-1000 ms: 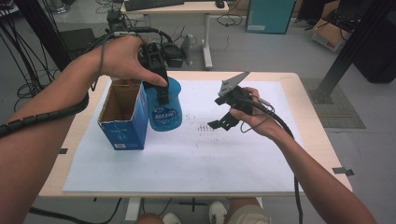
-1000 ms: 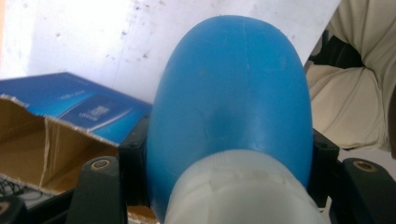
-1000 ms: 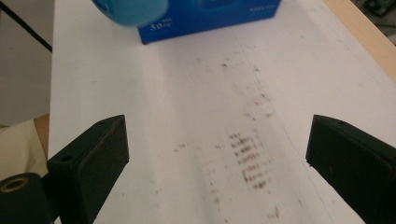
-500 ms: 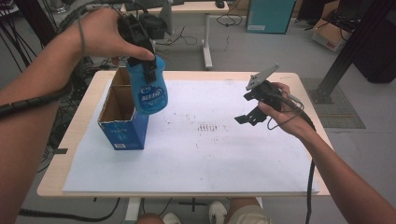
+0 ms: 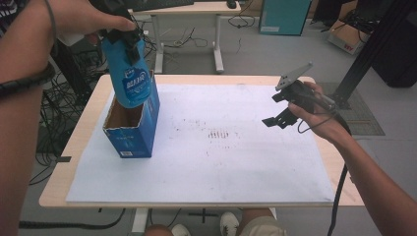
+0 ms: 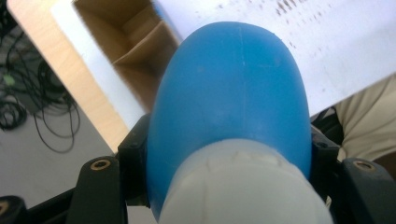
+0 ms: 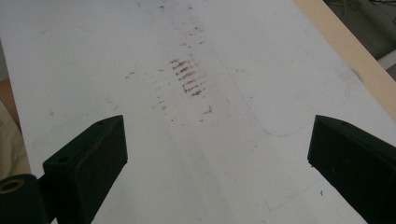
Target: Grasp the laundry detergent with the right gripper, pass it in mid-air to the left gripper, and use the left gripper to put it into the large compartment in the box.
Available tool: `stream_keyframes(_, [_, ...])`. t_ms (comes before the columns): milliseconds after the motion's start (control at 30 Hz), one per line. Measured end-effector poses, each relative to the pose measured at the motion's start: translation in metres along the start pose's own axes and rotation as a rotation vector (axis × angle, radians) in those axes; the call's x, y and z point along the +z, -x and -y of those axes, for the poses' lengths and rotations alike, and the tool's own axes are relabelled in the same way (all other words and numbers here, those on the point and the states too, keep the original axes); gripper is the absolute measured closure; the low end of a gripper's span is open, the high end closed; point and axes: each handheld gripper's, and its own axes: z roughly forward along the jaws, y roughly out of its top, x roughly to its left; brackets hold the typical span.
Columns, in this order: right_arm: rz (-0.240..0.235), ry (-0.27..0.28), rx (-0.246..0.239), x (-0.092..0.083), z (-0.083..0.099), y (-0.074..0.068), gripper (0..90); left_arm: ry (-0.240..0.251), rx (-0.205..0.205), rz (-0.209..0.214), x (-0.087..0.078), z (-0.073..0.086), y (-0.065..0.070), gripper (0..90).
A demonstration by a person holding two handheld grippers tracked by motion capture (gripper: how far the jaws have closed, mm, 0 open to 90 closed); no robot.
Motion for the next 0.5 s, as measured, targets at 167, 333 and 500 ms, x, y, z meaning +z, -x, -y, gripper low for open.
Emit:
stream_keyframes(167, [0.006,-0.012,0.001,-0.003,0.001,0.001,4.6,0.028,-0.101,-0.008,-0.007,0.001,-0.014,37.3])
stream_keyframes(333, [0.004,-0.014,0.004,-0.005,0.003,0.003,4.7,0.052,-0.196,0.008,-0.012,0.001,-0.023,37.3])
stream_keyframes(500, [0.004,-0.015,0.010,-0.006,0.005,0.004,4.7,0.068,-0.291,0.007,-0.015,0.001,-0.035,37.3])
